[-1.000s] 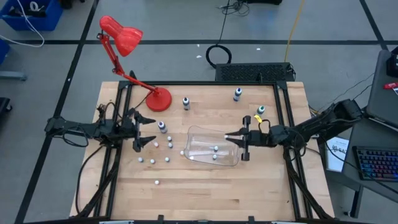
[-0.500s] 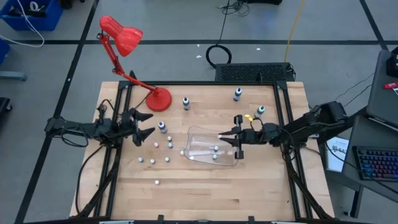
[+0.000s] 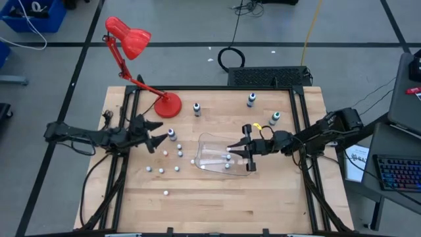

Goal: Pick & Place food coloring
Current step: Put the small orange food coloring bottle into the transparent bin

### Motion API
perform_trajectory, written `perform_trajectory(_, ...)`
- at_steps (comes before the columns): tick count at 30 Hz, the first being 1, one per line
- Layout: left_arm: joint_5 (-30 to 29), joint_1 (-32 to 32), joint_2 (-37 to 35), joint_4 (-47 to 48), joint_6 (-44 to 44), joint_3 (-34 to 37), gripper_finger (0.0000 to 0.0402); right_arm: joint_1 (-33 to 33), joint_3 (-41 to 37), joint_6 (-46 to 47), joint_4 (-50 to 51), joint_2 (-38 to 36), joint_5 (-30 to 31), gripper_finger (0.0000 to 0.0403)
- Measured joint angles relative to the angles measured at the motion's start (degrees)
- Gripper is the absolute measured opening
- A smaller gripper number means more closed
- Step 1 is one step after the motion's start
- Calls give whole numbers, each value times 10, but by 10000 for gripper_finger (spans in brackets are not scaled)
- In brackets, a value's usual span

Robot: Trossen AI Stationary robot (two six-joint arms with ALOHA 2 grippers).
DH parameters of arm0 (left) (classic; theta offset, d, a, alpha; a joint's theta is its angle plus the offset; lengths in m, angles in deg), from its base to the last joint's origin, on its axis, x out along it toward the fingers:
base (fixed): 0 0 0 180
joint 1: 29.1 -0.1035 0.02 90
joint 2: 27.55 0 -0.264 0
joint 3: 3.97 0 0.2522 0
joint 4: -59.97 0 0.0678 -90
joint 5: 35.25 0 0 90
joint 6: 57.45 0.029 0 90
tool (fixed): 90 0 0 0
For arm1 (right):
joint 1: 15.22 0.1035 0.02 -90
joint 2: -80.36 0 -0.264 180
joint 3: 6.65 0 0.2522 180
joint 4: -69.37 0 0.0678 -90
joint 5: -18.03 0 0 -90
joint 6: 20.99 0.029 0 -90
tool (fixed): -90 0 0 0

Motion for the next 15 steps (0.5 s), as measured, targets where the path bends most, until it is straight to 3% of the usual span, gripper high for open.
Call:
perform_trajectory(6,46,1,95,-123,9,0,388,-2,0,-13,-9,0,0,36)
perform_trajectory(15,60,24,334,-369,156,-29,388,-2,7,-15,-15,0,0,36)
